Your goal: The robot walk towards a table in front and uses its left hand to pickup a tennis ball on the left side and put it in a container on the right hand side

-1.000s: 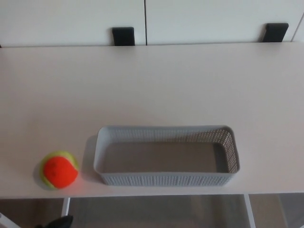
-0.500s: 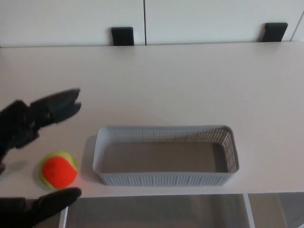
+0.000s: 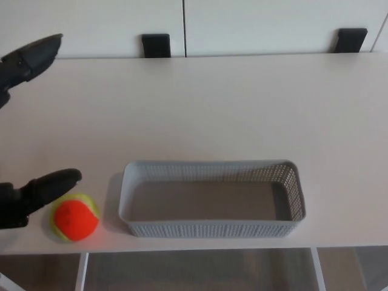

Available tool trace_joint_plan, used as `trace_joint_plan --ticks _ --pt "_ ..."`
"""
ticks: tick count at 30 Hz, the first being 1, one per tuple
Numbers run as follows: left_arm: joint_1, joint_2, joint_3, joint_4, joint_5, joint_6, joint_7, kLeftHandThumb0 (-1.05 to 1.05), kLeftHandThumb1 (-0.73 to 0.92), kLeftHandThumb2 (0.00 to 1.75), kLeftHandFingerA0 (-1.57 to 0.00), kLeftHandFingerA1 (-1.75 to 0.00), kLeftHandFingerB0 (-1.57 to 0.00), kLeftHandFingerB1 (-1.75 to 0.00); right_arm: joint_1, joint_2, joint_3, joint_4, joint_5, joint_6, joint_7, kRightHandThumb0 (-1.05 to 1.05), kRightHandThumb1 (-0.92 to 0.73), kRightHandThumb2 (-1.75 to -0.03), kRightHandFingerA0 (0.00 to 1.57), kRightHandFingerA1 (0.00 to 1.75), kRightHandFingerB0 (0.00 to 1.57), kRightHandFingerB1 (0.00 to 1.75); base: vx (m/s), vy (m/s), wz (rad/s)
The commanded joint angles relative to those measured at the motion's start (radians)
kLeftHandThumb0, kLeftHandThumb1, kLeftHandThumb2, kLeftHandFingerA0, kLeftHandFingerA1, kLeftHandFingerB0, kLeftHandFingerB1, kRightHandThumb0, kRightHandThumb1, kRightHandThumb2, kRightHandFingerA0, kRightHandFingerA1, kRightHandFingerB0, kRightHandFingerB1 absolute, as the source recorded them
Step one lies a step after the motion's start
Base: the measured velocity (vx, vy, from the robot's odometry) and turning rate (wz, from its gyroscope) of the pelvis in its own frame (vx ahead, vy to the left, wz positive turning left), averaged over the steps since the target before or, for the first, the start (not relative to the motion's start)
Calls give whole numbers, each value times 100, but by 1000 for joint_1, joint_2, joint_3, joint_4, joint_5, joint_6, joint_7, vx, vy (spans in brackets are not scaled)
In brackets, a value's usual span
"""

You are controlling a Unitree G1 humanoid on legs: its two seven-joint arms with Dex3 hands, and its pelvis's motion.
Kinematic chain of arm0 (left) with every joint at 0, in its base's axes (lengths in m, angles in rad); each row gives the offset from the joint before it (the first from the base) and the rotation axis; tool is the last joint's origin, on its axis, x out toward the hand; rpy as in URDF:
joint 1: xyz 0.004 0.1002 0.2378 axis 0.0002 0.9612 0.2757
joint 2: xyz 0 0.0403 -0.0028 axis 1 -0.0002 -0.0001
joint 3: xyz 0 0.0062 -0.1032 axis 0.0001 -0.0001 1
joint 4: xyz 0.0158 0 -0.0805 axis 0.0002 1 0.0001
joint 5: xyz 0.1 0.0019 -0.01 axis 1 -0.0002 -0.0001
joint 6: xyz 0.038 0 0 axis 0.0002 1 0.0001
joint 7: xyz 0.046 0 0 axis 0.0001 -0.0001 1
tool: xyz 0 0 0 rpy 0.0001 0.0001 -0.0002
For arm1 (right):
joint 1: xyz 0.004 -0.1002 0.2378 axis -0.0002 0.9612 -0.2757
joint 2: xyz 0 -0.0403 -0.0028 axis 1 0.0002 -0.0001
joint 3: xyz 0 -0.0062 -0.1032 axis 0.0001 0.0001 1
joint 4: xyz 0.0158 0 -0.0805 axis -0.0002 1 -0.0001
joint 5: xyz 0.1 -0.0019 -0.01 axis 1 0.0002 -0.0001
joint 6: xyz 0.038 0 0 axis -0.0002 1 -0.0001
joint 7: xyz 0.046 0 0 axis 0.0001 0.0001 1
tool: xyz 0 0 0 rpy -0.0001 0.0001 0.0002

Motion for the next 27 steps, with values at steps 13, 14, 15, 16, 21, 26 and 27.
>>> trace_joint_plan --ticks 13,14,15,16,21,26,27 --pt "13 107 -200 380 302 -68 4 -53 35 69 0 -16 -5 -12 -25 -10 -30 20 33 31 2 -17 -50 -54 57 44 41 38 0 0 0" --pt "11 107 -209 399 319 -73 12 -55 35 71 0 -19 -3 -13 -26 -10 -29 20 32 33 1 -16 -50 -54 56 43 41 38 0 0 0" --pt "10 106 -213 407 326 -77 16 -55 35 71 0 -19 -3 -13 -26 -10 -29 20 32 34 1 -16 -50 -54 56 43 41 38 0 0 0" --pt "4 104 -220 417 322 -74 14 -53 35 70 0 -20 -3 -13 -33 -9 -30 29 32 31 -1 -16 -50 -54 57 44 41 38 0 0 0" --pt "-10 87 -250 461 337 -80 35 -49 33 70 0 -30 -6 -23 -46 -10 -35 58 38 16 8 -17 -49 -54 57 43 41 38 0 0 0" --pt "-32 56 -255 519 381 -123 115 -51 36 63 -7 -36 -11 -27 -49 -9 -40 42 55 37 22 -12 -52 -55 58 44 39 37 0 0 0" --pt "-38 50 -256 535 390 -130 130 -44 29 69 -1 -42 -7 -36 -49 -12 -32 39 46 37 16 -13 -52 -55 59 44 39 37 0 0 0"
